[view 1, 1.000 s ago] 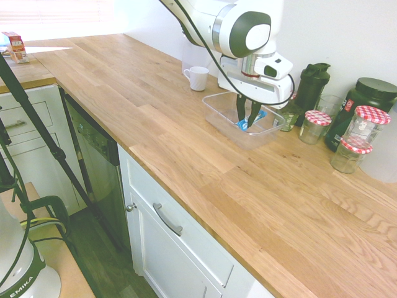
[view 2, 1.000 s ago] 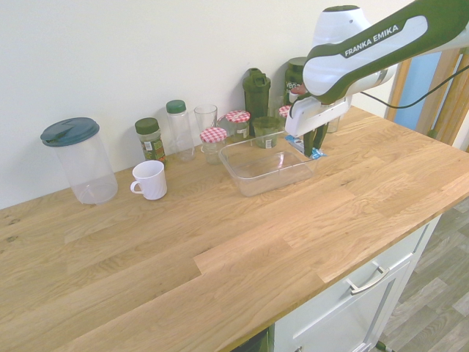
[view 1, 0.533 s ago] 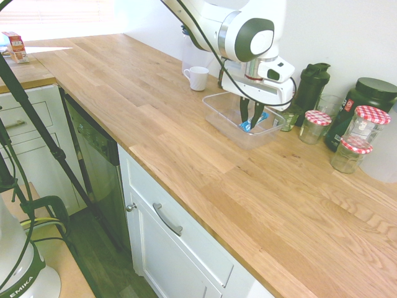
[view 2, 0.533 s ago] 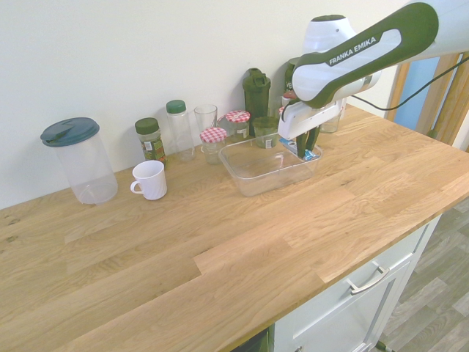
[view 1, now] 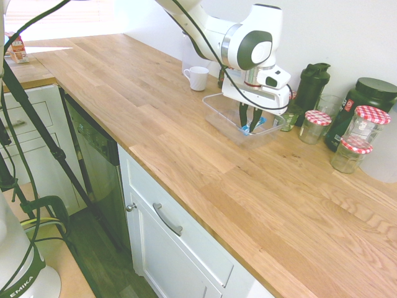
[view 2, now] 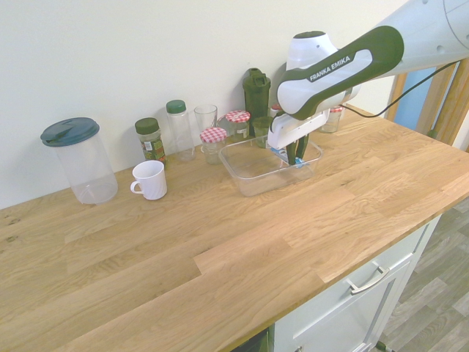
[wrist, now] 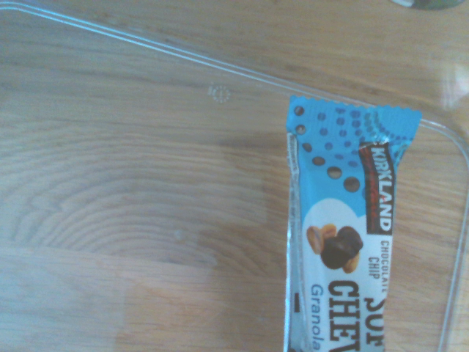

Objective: Put the protein bar into the container

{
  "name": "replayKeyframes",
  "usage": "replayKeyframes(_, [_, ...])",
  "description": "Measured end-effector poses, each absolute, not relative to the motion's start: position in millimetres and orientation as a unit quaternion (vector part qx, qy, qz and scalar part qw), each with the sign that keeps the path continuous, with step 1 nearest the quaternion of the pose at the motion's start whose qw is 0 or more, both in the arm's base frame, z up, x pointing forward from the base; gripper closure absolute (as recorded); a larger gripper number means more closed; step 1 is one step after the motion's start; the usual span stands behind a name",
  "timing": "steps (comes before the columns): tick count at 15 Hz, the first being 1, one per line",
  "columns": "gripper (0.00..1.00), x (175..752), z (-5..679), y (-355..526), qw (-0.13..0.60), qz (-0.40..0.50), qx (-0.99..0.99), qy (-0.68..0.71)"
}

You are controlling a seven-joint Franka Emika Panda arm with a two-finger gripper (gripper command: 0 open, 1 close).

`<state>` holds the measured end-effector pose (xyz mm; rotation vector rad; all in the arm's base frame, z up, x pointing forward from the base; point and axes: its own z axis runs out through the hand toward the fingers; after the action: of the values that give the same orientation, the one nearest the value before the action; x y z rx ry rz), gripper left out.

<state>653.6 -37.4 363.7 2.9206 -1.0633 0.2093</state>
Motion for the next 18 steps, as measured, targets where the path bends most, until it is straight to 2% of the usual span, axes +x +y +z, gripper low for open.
replayKeyframes(3, [1.00,657,352,-37,0.018,0.061,0.937,-0.345])
replayKeyframes(4, [0.00,658,349,-37,0.019,0.058,0.935,-0.349])
replayKeyframes(14, [0.00,665,344,-35,0.021,0.052,0.934,-0.352])
replayKeyframes(18, [0.00,670,363,-34,0.014,0.068,0.933,-0.353])
